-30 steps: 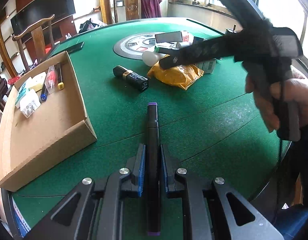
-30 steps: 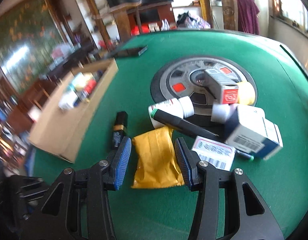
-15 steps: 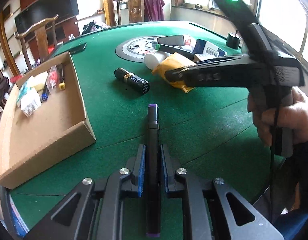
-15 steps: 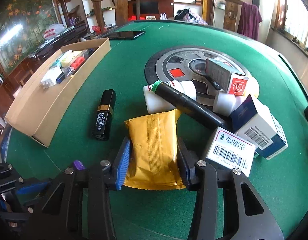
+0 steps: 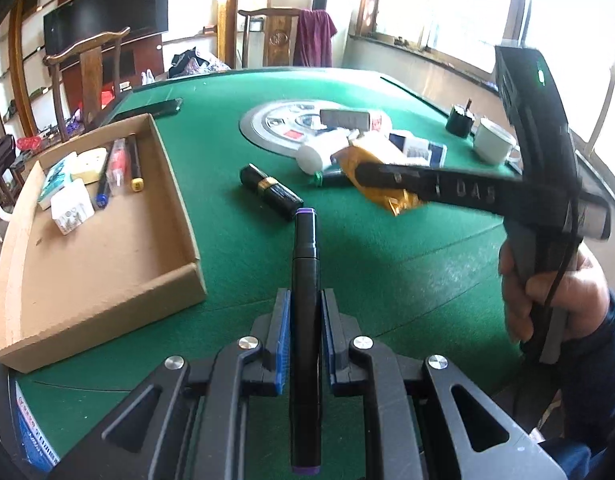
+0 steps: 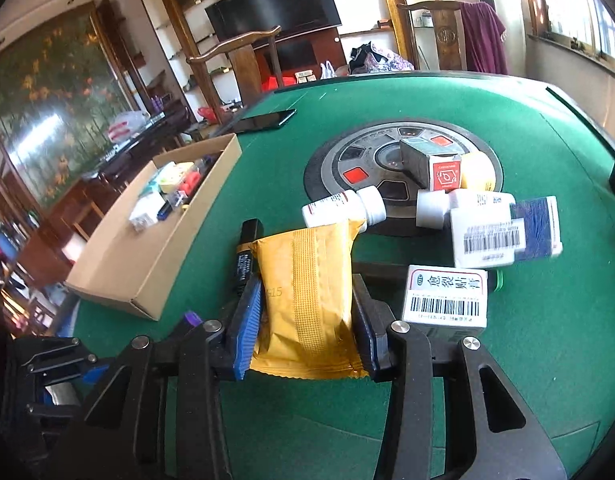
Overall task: Organize objects
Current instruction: 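Carry the marker and yellow envelope into the tray and release them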
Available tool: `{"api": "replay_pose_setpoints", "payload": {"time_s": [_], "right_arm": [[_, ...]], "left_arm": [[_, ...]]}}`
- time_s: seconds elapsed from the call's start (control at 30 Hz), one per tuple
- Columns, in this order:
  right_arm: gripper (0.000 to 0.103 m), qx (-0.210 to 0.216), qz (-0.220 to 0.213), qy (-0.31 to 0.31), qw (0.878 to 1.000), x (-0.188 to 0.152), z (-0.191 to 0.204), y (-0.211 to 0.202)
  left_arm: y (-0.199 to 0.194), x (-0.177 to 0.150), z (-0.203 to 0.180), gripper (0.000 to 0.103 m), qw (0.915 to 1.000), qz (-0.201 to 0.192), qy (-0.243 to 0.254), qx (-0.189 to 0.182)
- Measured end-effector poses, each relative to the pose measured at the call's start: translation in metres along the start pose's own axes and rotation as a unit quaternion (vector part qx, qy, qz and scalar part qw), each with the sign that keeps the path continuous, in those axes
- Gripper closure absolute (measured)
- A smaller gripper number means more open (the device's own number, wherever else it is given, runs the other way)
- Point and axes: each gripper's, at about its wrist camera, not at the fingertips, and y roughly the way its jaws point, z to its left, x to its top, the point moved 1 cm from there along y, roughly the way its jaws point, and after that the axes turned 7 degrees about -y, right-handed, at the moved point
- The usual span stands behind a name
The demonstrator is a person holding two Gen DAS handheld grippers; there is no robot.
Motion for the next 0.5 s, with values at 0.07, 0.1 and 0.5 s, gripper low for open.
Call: {"api": "replay_pose_setpoints", "payload": {"time_s": [0.07,0.1,0.5], "right_arm": [[0.062,0.004,-0.001,0.003,1.0,-0.002,0.003,-0.002],[0.062,0.008,-0.001,0.004,1.0,-0.002,0.004,-0.001],[0.062,0.045,0.007,-0.018,0.999,0.01,0.051,0.0]], "left_arm": [[-0.008,0.003,0.006,0.09,0.9999,-0.01,-0.009,-0.002],[-0.01,0.006,0.011,0.09,0.9998,-0.014,-0.014,-0.002],[-0.045,0.024,0.084,0.09,0.9941,-0.058,-0.087,0.028]]}}
